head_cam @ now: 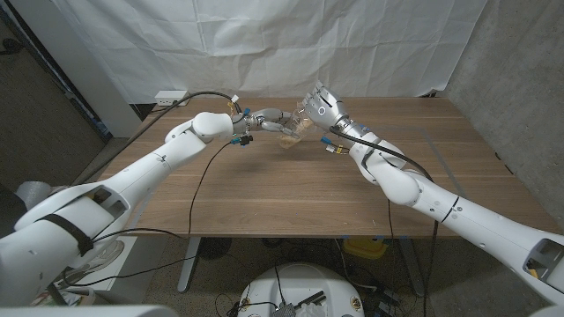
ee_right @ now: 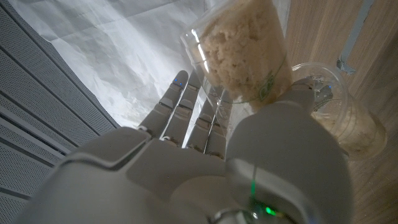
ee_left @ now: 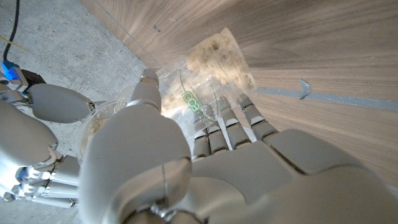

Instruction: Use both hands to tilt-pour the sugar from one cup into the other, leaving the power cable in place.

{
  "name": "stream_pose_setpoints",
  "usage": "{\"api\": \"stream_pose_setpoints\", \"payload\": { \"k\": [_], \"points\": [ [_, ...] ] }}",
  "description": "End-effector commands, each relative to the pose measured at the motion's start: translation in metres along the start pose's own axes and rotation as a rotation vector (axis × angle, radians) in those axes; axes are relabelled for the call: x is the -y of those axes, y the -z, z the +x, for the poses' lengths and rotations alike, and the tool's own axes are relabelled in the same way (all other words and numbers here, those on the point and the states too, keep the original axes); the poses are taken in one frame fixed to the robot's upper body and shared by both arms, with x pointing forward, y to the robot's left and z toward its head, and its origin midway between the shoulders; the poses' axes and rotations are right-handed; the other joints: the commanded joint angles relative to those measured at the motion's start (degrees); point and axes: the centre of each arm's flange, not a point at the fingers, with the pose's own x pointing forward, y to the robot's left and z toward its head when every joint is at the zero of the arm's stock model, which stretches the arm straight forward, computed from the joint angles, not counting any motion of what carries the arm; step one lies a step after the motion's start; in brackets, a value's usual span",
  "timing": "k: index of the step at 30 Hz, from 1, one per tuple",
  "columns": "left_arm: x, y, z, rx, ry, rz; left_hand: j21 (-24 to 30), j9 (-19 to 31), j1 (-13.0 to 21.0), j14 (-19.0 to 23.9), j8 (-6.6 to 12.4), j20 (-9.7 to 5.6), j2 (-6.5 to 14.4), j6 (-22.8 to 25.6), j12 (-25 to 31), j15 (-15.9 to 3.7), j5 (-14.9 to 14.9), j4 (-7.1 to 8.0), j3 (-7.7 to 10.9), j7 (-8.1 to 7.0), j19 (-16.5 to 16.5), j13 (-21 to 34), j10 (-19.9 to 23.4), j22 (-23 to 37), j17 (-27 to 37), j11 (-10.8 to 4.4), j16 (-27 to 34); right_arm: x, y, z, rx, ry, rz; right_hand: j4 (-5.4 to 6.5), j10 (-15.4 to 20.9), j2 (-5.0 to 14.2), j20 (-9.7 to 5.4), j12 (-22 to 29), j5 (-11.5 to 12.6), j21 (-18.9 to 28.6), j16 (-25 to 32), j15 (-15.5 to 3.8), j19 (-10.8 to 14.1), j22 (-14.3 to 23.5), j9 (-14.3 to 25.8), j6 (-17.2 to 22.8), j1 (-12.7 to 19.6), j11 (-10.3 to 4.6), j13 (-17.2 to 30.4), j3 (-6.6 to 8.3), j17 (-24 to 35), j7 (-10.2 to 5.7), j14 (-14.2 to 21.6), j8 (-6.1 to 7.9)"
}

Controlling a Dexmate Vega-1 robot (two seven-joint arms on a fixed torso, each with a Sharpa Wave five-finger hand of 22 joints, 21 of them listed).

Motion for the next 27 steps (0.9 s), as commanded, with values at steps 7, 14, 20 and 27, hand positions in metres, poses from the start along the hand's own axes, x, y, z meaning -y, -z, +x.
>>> {"api": "stream_pose_setpoints", "payload": {
  "k": [7, 14, 20, 27],
  "points": [
    [-0.0014, 0.0017, -0.0010, 0.003, -0.006, -0.005, 0.36, 0.02, -0.17, 0.67, -0.35, 0.06, 0.03, 0.58, 0.48, -1.28, 0.14, -0.10, -0.11, 0.02, -0.10, 0.20, 0.47, 0.02, 0.15, 0.02, 0.04, 0.0022, 0.0037, 0.0033, -0.002, 0.018, -0.037, 0.34, 0.20, -0.16, -0.43, -0.48, -0.30, -0.15, -0.40, -8.57, -0.44, -0.07, 0.12, 3.59, 0.17, -0.38, 0.08, -0.23, 0.15, -3.17, -0.02, 0.31],
    [-0.0021, 0.0030, -0.0003, 0.005, -0.009, -0.008, 0.43, 0.01, -0.15, 0.75, -0.46, 0.08, 0.09, 0.65, 0.50, -1.28, 0.15, -0.14, -0.07, -0.02, -0.14, 0.20, 0.51, 0.03, 0.13, -0.02, 0.03, 0.0005, 0.0030, 0.0047, 0.005, 0.008, -0.014, 0.49, 0.20, -0.11, -0.40, -0.59, -0.37, -0.18, -0.57, -8.57, -0.45, -0.07, 0.10, 3.83, 0.14, -0.34, 0.11, -0.26, 0.16, -3.28, 0.01, 0.38],
    [-0.0028, 0.0040, 0.0004, 0.005, -0.010, -0.009, 0.47, 0.01, -0.19, 0.75, -0.56, 0.10, 0.10, 0.68, 0.52, -1.30, 0.14, -0.16, -0.08, -0.06, -0.18, 0.19, 0.56, 0.04, 0.13, 0.06, 0.01, -0.0004, 0.0052, 0.0058, -0.002, 0.007, -0.006, 0.53, 0.28, -0.14, -0.45, -0.63, -0.42, -0.22, -0.65, -8.57, -0.49, -0.08, 0.09, 3.92, 0.22, -0.47, 0.17, -0.25, 0.27, -3.21, -0.01, 0.39],
    [-0.0028, 0.0049, 0.0025, 0.019, -0.023, -0.017, 0.57, 0.01, -0.02, 1.12, -0.53, 0.02, 0.15, 1.17, 0.65, -1.60, 0.16, -0.29, 0.01, -0.26, -0.14, 0.19, 0.88, 0.04, 0.10, -0.22, 0.12, -0.0028, 0.0058, 0.0058, -0.005, 0.000, 0.005, 0.60, 0.18, -0.16, -0.51, -0.75, -0.47, -0.27, -0.76, -8.60, -0.54, -0.08, 0.07, 3.91, 0.27, -0.56, 0.22, -0.26, 0.30, -3.32, 0.03, 0.36]
  ]
}}
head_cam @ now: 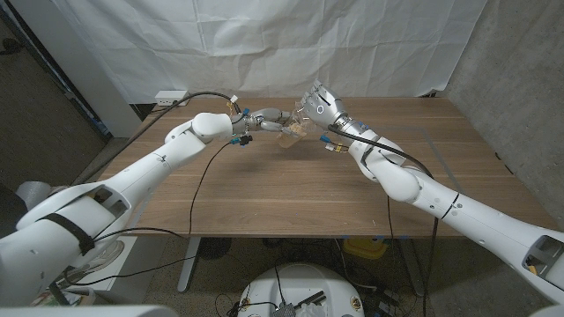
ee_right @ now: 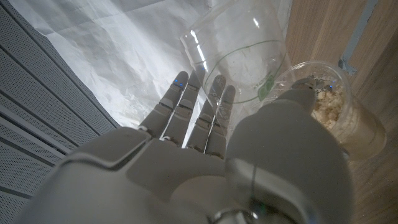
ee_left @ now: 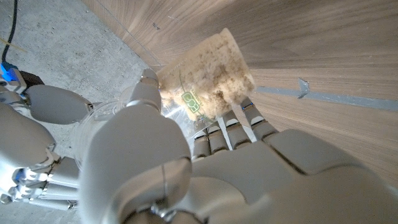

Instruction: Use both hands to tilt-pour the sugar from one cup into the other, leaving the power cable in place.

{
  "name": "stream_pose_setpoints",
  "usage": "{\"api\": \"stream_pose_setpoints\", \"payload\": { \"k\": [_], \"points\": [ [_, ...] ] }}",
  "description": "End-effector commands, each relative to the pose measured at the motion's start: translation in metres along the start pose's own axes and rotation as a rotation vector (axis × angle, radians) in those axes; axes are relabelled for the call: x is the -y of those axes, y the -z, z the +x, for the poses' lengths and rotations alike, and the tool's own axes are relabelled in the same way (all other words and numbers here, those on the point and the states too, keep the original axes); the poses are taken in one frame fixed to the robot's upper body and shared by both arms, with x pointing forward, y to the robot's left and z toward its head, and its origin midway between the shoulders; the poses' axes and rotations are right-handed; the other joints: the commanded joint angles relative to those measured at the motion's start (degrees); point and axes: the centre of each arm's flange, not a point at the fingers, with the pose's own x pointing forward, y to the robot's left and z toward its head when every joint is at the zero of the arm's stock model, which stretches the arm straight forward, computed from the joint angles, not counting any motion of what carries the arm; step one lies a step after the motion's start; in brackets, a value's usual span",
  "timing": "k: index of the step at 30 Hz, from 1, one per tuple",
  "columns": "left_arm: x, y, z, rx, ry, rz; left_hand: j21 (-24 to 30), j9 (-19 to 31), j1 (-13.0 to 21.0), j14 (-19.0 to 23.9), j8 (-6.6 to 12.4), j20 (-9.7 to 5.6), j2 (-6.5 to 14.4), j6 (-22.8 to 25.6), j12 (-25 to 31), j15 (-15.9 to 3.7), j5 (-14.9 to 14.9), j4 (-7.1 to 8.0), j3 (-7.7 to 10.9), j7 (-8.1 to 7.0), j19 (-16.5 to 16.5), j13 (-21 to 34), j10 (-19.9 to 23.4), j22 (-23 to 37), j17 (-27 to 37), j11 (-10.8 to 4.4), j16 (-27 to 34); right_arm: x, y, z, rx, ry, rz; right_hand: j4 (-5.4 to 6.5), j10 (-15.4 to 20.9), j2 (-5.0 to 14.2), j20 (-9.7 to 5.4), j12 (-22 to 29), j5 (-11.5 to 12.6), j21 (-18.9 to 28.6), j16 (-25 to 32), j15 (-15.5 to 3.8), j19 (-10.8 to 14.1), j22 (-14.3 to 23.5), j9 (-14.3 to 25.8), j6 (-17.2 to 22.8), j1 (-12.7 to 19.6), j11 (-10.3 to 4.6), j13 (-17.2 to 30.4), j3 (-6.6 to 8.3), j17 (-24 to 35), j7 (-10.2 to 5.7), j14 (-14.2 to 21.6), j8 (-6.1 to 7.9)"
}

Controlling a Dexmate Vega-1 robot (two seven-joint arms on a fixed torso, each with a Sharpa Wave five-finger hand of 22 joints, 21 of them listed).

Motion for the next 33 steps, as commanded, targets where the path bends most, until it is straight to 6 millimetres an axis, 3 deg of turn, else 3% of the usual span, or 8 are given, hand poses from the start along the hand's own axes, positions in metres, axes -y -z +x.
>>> {"api": "stream_pose_setpoints", "payload": {
  "k": [1, 14, 25, 33],
  "points": [
    [-0.002, 0.003, 0.003, 0.012, -0.016, -0.013, 0.62, 0.00, -0.02, 0.87, -0.09, -0.04, 0.15, 0.66, 0.43, -1.91, 0.16, -0.31, 0.02, -0.14, -0.07, 0.19, 0.99, 0.04, 0.08, -0.29, 0.13, -0.003, 0.002, 0.001, -0.009, -0.008, 0.024, 0.42, 0.28, 0.16, -0.15, -0.33, -0.10, 0.03, -0.11, -8.56, -0.20, -0.08, 0.22, 3.84, -0.12, -0.43, 0.25, -0.07, 0.31, -3.40, 0.07, 0.16],
    [0.003, 0.011, 0.003, 0.051, -0.091, -0.043, 1.68, 0.01, 2.12, 3.94, 0.63, -0.51, 0.81, 3.68, 1.50, -3.74, 0.24, -1.19, 1.06, -1.14, 1.72, 0.15, 4.15, 0.01, -0.07, -2.13, 1.19, -0.009, 0.012, 0.003, -0.109, -0.018, 0.126, 0.59, 0.49, 0.12, -0.11, -0.42, -0.21, 0.06, -0.29, -8.60, 0.01, -0.08, 0.19, 3.88, -0.07, -0.49, 0.32, -0.09, 0.38, -3.39, 0.20, 0.13],
    [0.008, 0.021, 0.002, 0.049, -0.109, -0.084, 1.78, 0.02, 2.73, 3.75, 0.33, -0.39, 0.98, 3.41, 1.25, -3.58, 0.17, -1.22, 1.26, -0.75, 1.48, 0.13, 3.82, 0.01, 0.04, -1.64, 1.25, -0.015, 0.023, 0.001, -0.232, -0.032, 0.269, 0.75, 0.36, -0.09, 0.11, -0.58, -0.32, 0.09, -0.50, -8.62, 0.18, -0.08, 0.18, 3.80, -0.13, -0.61, 0.41, -0.21, 0.36, -3.38, 0.23, 0.05],
    [0.014, 0.030, -0.001, 0.073, -0.145, -0.163, 1.73, 0.02, 2.16, 2.52, -0.65, -0.23, 0.38, 1.52, 0.58, -3.29, -0.04, -0.86, 0.76, -0.81, 0.87, 0.11, 2.31, 0.00, 0.11, -1.40, 0.83, -0.033, 0.036, -0.007, -0.423, -0.106, 0.566, 0.78, 0.45, -0.12, 0.39, -0.70, -0.38, 0.13, -0.58, -8.65, 0.38, -0.08, 0.18, 3.91, 0.02, -0.58, 0.36, -0.15, 0.44, -3.45, 0.31, 0.06]
  ]
}}
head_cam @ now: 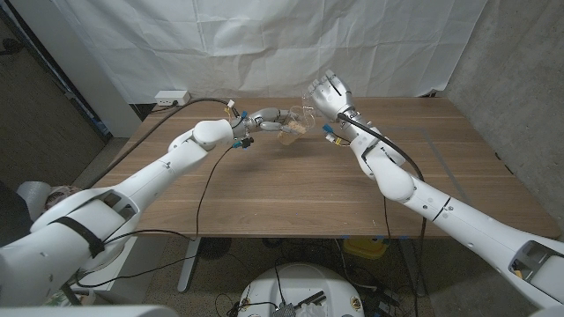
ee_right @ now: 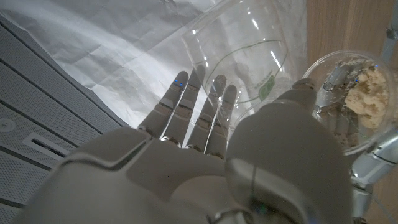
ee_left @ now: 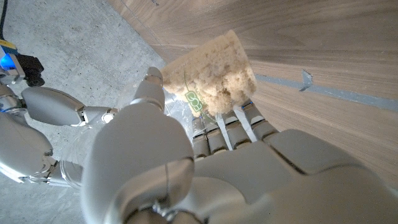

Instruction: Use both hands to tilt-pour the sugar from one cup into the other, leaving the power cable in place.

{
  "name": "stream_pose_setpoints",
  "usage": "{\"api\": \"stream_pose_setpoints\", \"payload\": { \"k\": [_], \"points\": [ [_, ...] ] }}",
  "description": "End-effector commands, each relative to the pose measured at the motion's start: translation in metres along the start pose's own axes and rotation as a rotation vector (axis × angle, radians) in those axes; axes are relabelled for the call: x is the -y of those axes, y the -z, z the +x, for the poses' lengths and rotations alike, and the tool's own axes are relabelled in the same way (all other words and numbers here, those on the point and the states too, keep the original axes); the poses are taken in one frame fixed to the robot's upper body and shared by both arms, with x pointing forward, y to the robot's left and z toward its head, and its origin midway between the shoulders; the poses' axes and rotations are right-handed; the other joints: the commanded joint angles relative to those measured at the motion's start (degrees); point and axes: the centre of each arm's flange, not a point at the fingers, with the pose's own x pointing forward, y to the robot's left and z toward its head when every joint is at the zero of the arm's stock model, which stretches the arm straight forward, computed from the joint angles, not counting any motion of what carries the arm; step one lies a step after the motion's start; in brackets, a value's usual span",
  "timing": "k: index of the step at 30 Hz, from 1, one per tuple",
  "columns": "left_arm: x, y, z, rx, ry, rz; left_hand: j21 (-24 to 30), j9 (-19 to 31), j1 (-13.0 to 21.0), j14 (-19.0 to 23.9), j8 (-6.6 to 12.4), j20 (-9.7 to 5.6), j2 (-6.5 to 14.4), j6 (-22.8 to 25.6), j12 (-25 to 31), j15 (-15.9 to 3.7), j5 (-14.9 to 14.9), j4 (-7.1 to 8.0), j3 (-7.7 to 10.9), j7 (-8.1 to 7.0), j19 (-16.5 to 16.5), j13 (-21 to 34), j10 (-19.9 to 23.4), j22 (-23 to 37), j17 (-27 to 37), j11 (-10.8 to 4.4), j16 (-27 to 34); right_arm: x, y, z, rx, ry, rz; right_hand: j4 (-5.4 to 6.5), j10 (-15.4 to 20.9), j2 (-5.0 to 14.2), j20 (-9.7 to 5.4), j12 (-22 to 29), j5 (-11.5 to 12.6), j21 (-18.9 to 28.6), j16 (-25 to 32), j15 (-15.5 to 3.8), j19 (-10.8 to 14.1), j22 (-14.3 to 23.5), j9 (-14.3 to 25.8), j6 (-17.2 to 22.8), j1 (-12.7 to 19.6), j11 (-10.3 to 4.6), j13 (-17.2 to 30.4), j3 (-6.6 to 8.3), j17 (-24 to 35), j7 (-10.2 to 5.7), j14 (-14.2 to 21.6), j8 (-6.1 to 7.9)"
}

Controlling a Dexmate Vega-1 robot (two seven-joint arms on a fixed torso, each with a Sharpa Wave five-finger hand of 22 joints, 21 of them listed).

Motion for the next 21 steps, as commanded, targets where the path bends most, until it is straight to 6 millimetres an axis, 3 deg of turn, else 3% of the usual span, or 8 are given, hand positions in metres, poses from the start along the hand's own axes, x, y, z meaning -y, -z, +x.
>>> {"api": "stream_pose_setpoints", "payload": {
  "k": [1, 21],
  "points": [
    [0.008, 0.014, -0.005, 0.022, -0.051, -0.097, 0.36, 0.04, -0.27, -0.37, -0.41, 0.06, -0.57, -0.73, -0.34, -2.77, -0.04, 0.24, -0.30, -0.02, -0.20, 0.11, -0.76, -0.01, 0.24, 0.05, -0.04, -0.018, 0.022, -0.006, -0.234, -0.085, 0.344, 0.44, 0.22, 0.13, 0.35, -0.25, -0.38, 0.13, -0.19, -8.65, 0.33, 0.20, 0.29, 3.01, -0.21, -0.36, 0.09, -0.05, 0.17, -2.50, 0.33, 0.24],
    [0.026, 0.024, -0.022, 0.022, -0.126, -0.190, 0.27, -0.10, -1.14, -1.57, -1.85, 0.16, -1.28, -2.80, -0.94, -2.42, -0.22, 0.64, -1.06, 0.00, -1.19, 0.02, -2.19, -0.03, 0.38, -0.04, -0.36, -0.045, 0.008, -0.023, -0.424, -0.193, 0.842, 0.93, -0.19, 0.00, 1.09, -0.50, -0.50, 0.03, -0.18, -8.21, 0.26, 0.23, 0.27, 2.77, -0.72, 0.95, 0.43, -0.04, 0.74, -1.42, 0.13, -0.02]
  ]
}}
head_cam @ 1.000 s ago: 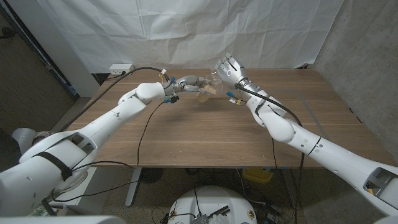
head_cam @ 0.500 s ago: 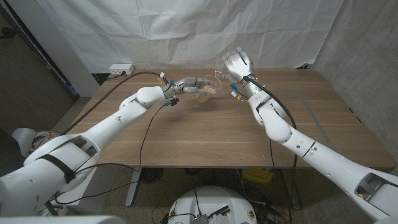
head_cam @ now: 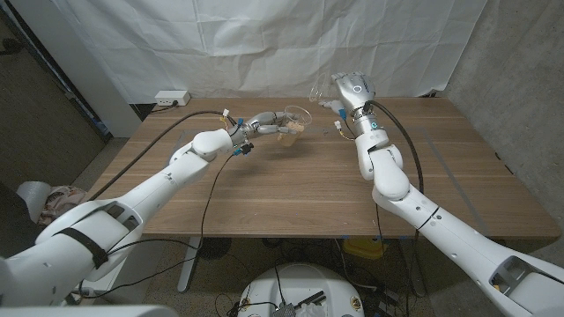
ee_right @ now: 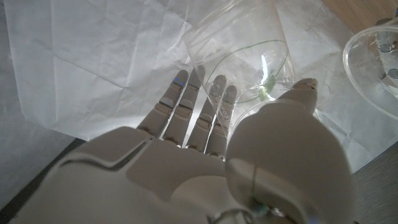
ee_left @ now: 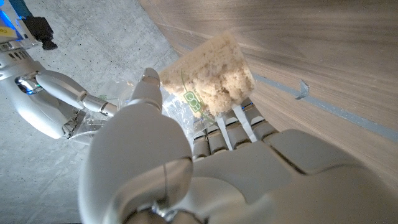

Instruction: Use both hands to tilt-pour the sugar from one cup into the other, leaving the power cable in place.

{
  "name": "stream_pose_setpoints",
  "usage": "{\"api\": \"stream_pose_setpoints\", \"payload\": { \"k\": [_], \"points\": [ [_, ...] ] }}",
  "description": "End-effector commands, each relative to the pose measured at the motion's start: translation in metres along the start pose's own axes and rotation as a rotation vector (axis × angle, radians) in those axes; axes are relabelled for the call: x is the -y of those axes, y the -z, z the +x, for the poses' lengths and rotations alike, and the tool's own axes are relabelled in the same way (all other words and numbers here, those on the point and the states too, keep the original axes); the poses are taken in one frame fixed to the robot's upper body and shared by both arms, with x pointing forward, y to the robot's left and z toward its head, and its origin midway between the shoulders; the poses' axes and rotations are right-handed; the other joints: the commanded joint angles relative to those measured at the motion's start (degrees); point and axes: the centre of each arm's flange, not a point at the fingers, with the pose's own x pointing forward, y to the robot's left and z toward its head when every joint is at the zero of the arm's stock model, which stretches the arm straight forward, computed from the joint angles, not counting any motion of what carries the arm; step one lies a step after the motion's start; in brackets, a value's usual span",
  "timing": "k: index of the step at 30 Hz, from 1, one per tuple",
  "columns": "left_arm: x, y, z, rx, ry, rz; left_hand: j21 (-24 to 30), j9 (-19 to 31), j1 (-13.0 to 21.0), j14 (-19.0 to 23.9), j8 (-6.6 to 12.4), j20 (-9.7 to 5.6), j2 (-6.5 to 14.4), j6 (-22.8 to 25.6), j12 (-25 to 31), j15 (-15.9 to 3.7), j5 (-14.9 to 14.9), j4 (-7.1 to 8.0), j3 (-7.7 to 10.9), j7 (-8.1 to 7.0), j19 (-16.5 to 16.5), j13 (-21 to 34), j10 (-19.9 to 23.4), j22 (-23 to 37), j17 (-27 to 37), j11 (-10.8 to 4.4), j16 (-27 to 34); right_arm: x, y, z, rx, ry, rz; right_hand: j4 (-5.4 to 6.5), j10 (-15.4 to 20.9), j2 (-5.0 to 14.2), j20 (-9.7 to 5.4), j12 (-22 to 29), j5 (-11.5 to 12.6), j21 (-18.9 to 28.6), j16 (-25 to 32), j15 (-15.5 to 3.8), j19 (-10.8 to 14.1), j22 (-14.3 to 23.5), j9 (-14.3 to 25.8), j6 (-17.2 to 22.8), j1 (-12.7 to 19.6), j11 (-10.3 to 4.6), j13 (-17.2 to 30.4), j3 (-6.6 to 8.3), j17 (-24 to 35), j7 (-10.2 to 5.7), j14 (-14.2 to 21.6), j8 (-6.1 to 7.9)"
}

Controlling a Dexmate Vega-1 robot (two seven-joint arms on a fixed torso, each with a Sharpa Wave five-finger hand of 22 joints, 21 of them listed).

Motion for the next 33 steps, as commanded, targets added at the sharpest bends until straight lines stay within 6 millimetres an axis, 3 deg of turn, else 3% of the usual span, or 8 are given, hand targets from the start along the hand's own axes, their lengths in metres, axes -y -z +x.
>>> {"api": "stream_pose_setpoints", "payload": {
  "k": [1, 11, 33],
  "points": [
    [0.007, 0.008, -0.012, -0.004, -0.047, -0.058, 0.29, 0.16, -0.12, -0.26, -0.19, -0.06, -0.27, -0.17, -0.06, -2.49, -0.22, -0.10, -0.33, 0.02, -0.33, 0.15, -0.25, -0.03, 0.11, -0.09, -0.37, -0.024, 0.005, -0.011, -0.130, -0.094, 0.305, 0.43, -0.17, 0.32, 0.35, -0.11, -0.06, -0.02, -0.18, -8.20, 0.02, 0.07, 0.24, 2.43, -0.27, 0.54, 0.13, -0.03, 0.30, -1.77, 0.05, 0.20],
    [0.012, 0.019, -0.025, -0.005, -0.109, -0.110, 0.24, 0.10, -0.39, -0.52, -0.45, 0.06, -0.31, -0.22, -0.15, -2.45, -0.25, 0.05, -0.51, -0.02, -0.70, 0.12, -0.52, -0.04, 0.17, -0.18, -0.41, -0.052, 0.014, -0.022, -0.269, -0.118, 0.573, 0.57, -0.26, 0.48, 0.80, -0.14, 0.02, -0.06, 0.25, -7.98, -0.04, 0.12, 0.24, 2.49, -0.49, 1.47, 0.37, 0.25, 1.11, -0.92, -0.17, 0.10],
    [0.020, 0.028, -0.044, -0.020, -0.171, -0.128, 0.19, -0.06, -1.15, -1.84, -1.71, 0.02, -0.63, -1.63, -0.88, -2.27, -0.25, 0.30, -1.05, 0.19, -1.50, -0.09, -2.32, -0.06, 0.27, 0.04, -0.86, -0.084, 0.016, -0.050, -0.394, -0.122, 0.844, 0.37, -0.79, 0.77, 1.28, -0.40, 0.32, -0.11, 0.85, -6.70, -0.22, 0.22, 0.27, 2.08, -0.14, 2.63, 0.58, 0.78, 2.48, 0.13, -0.98, -0.43]
  ]
}}
